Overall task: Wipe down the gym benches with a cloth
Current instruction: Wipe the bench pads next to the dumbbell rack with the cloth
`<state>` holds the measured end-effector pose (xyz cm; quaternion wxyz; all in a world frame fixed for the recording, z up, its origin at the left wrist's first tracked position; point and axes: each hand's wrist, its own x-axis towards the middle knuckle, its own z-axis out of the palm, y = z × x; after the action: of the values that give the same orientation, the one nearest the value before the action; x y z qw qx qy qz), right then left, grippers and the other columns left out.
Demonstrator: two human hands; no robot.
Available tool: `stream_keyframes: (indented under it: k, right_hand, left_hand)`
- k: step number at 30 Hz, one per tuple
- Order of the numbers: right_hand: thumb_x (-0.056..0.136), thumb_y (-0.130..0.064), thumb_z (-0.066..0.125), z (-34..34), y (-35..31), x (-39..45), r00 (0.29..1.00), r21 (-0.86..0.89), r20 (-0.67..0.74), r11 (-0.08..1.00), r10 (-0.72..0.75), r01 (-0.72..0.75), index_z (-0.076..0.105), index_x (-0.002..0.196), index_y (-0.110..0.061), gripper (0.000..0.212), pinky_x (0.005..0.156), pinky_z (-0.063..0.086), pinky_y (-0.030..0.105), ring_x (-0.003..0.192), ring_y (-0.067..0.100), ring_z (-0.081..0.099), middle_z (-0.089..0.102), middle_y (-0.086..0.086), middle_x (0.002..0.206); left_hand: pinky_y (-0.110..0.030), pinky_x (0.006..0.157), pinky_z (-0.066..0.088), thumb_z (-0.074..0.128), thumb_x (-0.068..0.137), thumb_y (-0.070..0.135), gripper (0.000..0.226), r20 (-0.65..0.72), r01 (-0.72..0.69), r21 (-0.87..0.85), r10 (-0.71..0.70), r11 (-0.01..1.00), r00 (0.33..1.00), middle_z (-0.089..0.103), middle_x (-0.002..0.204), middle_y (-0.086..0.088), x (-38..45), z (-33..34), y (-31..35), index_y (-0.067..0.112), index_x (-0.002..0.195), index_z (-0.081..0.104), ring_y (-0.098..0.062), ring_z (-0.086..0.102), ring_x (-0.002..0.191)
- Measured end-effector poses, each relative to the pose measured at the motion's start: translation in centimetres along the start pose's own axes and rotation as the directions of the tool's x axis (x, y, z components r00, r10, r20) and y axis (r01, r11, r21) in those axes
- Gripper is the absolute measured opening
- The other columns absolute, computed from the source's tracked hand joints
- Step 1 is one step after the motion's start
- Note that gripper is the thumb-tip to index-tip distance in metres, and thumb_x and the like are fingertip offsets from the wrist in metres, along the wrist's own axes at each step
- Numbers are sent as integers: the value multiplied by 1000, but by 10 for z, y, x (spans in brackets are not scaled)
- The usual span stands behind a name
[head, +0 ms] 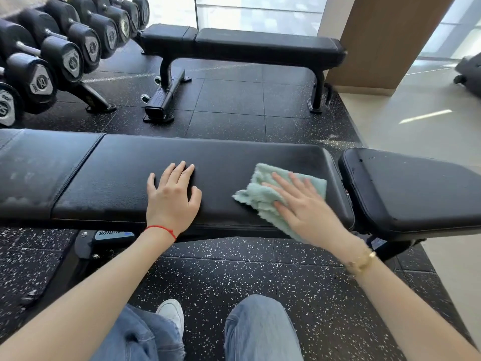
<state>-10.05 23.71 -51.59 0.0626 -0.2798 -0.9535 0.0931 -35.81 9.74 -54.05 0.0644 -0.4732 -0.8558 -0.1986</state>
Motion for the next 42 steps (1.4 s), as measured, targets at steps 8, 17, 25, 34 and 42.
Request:
stream_keyframes:
  k: [8, 17, 25, 34, 42]
  right_hand:
    - [104, -45, 22, -4, 20, 108, 956, -103, 45, 954, 288, -283, 15, 155, -30, 53, 121, -4, 48, 151, 27, -1, 6, -6, 164]
    - [99, -55, 16, 6, -29, 5, 997, -21, 31, 997, -73, 73, 19, 152, -42, 55, 123, 0, 44, 151, 18, 3, 13, -14, 162]
    - [104, -45, 22, -2, 24, 89, 947, -95, -3, 943, 320, -319, 16, 155, -28, 54, 121, -2, 46, 151, 25, 1, 8, -5, 164]
    - [102, -48, 21, 9, -37, 23, 997, -45, 36, 997, -65, 66, 18, 153, -41, 52, 122, -1, 46, 151, 21, 2, 12, -12, 162]
    - [102, -47, 20, -11, 56, 30, 964, -47, -5, 963, 266, -266, 17, 155, -30, 55, 122, -2, 39, 151, 20, 4, 10, -9, 163]
  left_hand:
    - [-54, 118, 14, 43, 93, 30, 50, -6, 9, -7, -9, 1000, 1000, 41, 152, -1, 1, 2, 1, 21, 142, 47, -19, 30, 145]
    - [-53, 119, 13, 34, 91, 36, 56, 3, -1, -3, 1, 1000, 1000, 40, 153, -1, 1, -1, 0, 21, 143, 46, -18, 29, 145]
    - [-54, 119, 13, 39, 92, 33, 52, 3, 9, 6, -9, 1000, 1000, 40, 153, -1, 1, 2, 1, 21, 143, 46, -18, 29, 145]
    - [-54, 118, 15, 34, 87, 37, 57, -15, 5, 12, -5, 1000, 1000, 44, 150, 0, 2, 4, -1, 21, 140, 50, -18, 32, 143]
    - [-55, 117, 15, 34, 88, 35, 57, -17, -1, 20, 1, 1000, 1000, 44, 150, -3, 2, 4, 1, 19, 140, 49, -20, 33, 143]
